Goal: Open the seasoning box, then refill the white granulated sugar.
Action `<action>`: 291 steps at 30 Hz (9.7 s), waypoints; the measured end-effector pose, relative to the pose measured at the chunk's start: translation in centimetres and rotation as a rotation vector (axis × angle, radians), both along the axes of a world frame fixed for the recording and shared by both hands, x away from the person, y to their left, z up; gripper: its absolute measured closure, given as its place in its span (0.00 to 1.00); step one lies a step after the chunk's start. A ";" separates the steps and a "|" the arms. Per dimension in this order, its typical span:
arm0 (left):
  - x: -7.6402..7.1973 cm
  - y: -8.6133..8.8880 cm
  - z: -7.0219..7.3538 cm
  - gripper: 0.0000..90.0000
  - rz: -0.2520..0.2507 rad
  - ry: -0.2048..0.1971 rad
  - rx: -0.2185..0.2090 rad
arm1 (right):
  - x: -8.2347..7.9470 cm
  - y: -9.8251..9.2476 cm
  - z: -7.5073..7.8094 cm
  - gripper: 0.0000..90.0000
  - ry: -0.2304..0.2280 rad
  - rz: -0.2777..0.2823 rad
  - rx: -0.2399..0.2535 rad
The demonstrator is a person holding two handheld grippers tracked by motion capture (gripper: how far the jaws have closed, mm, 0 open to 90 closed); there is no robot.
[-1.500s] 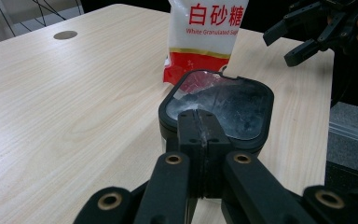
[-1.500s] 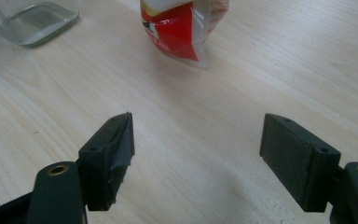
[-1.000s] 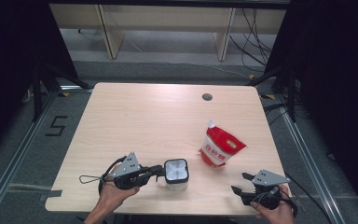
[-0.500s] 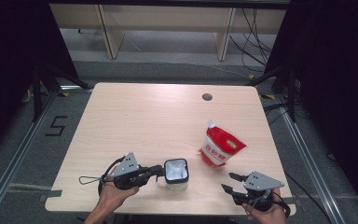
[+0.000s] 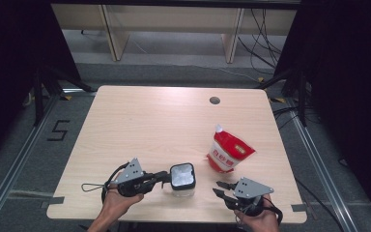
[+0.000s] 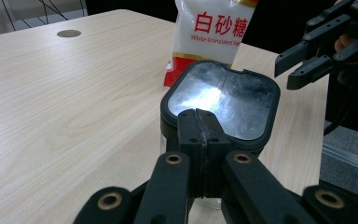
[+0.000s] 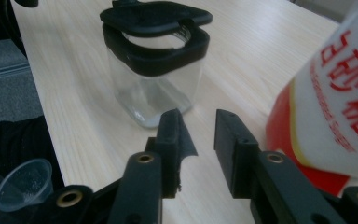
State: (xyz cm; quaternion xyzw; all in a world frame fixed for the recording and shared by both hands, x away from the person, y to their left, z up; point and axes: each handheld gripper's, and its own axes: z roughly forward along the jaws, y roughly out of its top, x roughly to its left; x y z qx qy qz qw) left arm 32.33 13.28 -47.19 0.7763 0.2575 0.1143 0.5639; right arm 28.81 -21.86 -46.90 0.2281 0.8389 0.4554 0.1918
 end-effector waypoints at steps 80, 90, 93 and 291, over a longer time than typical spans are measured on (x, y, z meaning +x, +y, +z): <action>0.5 -0.5 -3.3 0.80 -0.066 -0.037 0.182 | 2.7 11.3 3.3 0.97 -0.108 0.205 0.123; 0.2 -0.8 -3.1 0.80 -0.049 -0.030 0.192 | 3.3 12.2 3.4 0.97 -0.120 0.229 0.137; 0.1 -0.8 -3.1 0.80 -0.039 -0.029 0.193 | 3.3 12.4 3.4 0.97 -0.088 0.224 0.144; -3.4 1.8 -2.9 0.19 0.047 0.122 0.179 | 11.6 -1.2 -4.6 0.29 -0.042 -0.118 0.210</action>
